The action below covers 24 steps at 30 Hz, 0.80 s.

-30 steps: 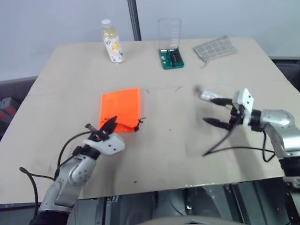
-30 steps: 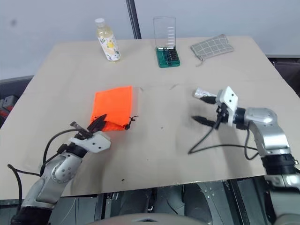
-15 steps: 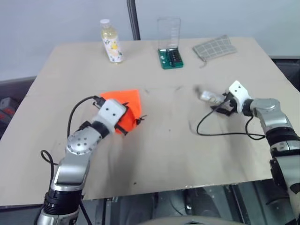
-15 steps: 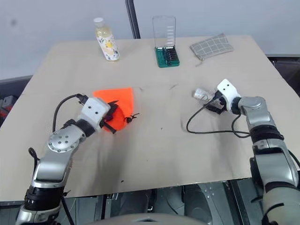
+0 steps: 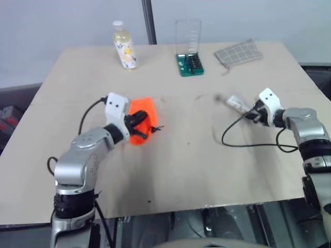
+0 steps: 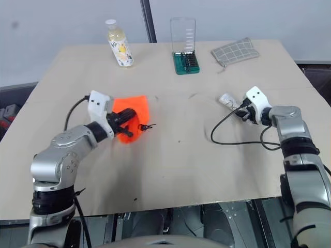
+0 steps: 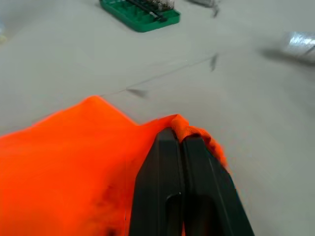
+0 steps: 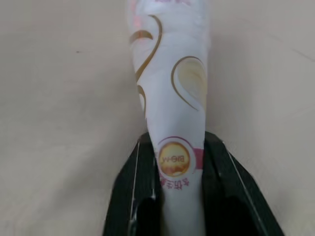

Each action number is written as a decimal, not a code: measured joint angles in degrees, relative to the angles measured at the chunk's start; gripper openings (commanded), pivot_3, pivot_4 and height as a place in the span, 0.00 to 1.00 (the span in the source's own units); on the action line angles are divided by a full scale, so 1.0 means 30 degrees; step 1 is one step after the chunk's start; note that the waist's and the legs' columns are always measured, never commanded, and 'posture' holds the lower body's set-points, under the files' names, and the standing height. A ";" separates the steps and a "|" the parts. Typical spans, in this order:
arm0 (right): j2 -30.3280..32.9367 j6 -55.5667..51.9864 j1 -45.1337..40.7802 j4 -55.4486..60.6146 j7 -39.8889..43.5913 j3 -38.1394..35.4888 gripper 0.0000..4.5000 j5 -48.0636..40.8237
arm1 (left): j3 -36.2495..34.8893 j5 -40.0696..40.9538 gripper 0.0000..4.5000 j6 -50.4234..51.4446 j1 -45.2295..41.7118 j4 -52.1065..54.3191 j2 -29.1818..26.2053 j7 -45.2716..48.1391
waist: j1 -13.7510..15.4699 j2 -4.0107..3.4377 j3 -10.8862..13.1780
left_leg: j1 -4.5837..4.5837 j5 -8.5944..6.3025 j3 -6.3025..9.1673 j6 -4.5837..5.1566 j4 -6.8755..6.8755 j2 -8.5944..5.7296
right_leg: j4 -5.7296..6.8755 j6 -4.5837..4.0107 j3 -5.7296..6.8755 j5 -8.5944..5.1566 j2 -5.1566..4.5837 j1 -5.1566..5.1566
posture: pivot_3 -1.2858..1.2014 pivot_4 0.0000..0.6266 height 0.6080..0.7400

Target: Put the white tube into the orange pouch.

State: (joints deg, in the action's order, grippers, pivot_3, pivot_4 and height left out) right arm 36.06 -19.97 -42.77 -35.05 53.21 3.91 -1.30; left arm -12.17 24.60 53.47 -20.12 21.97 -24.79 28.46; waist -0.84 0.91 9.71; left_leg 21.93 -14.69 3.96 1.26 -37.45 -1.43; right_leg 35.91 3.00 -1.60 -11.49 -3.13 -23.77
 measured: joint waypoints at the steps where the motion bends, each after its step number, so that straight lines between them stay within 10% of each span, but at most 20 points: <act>1: -0.0111 -0.0439 0.0303 0.0985 0.0156 0.0056 0.08 -0.0172 | -0.0130 0.0323 0.00 0.0446 -0.0166 -0.0001 0.0174 -0.0096 | -0.0043 -0.0003 0.0002 | 0.0007 0.0015 0.0041 -0.0025 0.0002 0.0000 | 0.0004 0.0001 -0.0007 0.0000 0.0000 -0.0009 | 0.52 0.24 1.00; 10: -0.1265 -0.9084 0.1011 1.2865 0.2127 0.2696 0.08 -0.3808 | -0.0146 0.2015 0.00 0.2062 -0.1251 -0.0526 0.0501 -0.0711 | -0.0196 -0.0009 0.0009 | 0.0017 0.0031 0.0160 -0.0056 0.0006 -0.0018 | 0.0007 0.0001 0.0034 0.0000 -0.0002 -0.0016 | 0.52 0.24 1.00; 24: -0.3384 -1.1615 0.1180 1.6234 0.1162 0.6194 0.08 -0.5508 | -0.0619 0.4296 0.00 0.3859 -0.2986 -0.0840 0.1300 -0.2112 | -0.0005 0.0002 0.0015 | 0.0025 0.0058 0.0188 -0.0104 0.0008 -0.0078 | 0.0007 0.0001 0.0047 0.0000 -0.0013 -0.0028 | 0.52 0.24 1.00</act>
State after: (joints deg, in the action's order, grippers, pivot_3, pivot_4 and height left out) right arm 25.90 -54.82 -39.23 13.65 56.69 22.50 -17.83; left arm -14.02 37.49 65.05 -29.08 19.45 -20.89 22.12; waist -0.85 0.92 9.75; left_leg 22.00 -14.52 4.52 0.95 -37.42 -1.66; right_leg 35.93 3.00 -1.46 -11.49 -3.17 -23.85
